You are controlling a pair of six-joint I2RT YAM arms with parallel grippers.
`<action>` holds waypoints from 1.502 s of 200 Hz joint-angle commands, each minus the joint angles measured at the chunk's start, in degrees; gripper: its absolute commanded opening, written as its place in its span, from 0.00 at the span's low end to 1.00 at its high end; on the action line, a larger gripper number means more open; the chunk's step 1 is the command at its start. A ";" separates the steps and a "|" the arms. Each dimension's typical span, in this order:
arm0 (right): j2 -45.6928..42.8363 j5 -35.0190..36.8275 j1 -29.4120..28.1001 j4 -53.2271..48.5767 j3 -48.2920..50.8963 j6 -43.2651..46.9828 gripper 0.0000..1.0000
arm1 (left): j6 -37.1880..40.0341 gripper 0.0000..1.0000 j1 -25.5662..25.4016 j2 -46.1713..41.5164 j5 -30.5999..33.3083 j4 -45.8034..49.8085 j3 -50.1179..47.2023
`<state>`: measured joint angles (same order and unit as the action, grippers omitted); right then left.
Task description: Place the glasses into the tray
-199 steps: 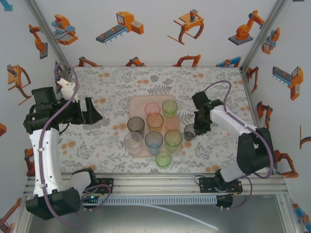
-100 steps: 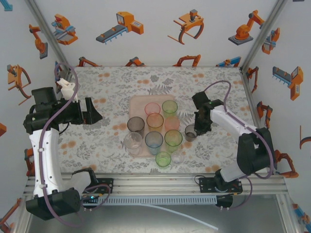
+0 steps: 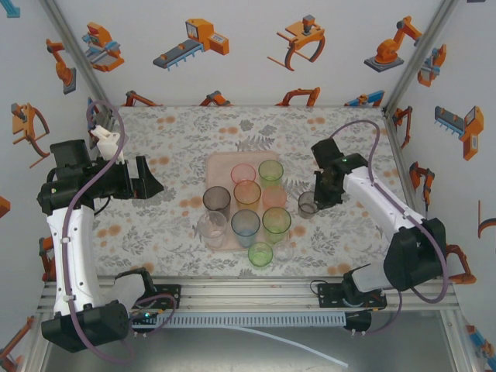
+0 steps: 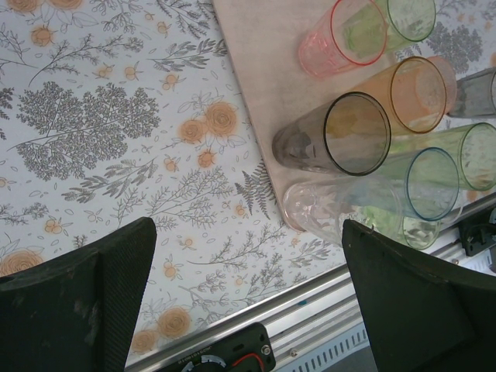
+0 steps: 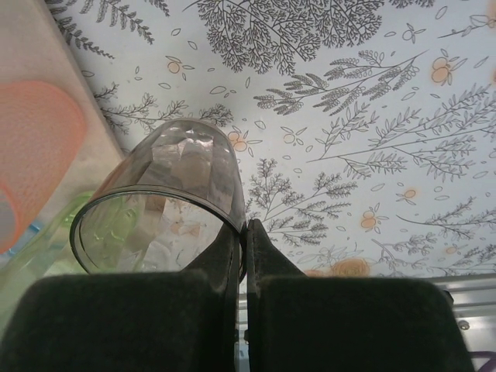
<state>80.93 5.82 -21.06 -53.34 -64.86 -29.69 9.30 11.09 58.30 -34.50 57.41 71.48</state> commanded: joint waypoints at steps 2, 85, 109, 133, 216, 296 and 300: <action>-2.41 1.36 0.40 -4.65 -4.12 1.36 0.00 | -0.62 0.97 0.43 -0.73 -1.62 -0.63 -0.55; -0.65 1.39 0.37 -13.17 -19.26 4.80 0.00 | -0.73 0.97 0.40 -0.64 -1.40 -1.33 -1.09; 1.17 0.36 0.40 -14.31 -23.40 5.60 0.00 | -0.52 0.97 0.48 -1.08 -1.26 -1.28 -1.52; 2.60 -0.18 0.40 -15.05 -26.68 6.04 0.00 | -0.39 0.97 0.51 -1.31 -1.03 -1.27 -1.89; 5.92 -1.71 -0.46 -16.09 -33.04 6.60 0.00 | -0.31 0.97 0.47 -1.35 -1.14 -1.33 -1.62; 16.32 0.24 -6.89 -18.45 -47.87 7.62 0.00 | -0.42 0.97 0.85 -1.93 -1.28 -1.60 -1.89; 16.89 0.24 -7.19 -18.58 -48.74 7.59 0.00 | -0.38 0.97 0.90 -1.91 -1.27 -1.54 -1.80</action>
<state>95.31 5.26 -26.46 -70.41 -108.73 -23.14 9.28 11.57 57.17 -34.54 56.29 70.00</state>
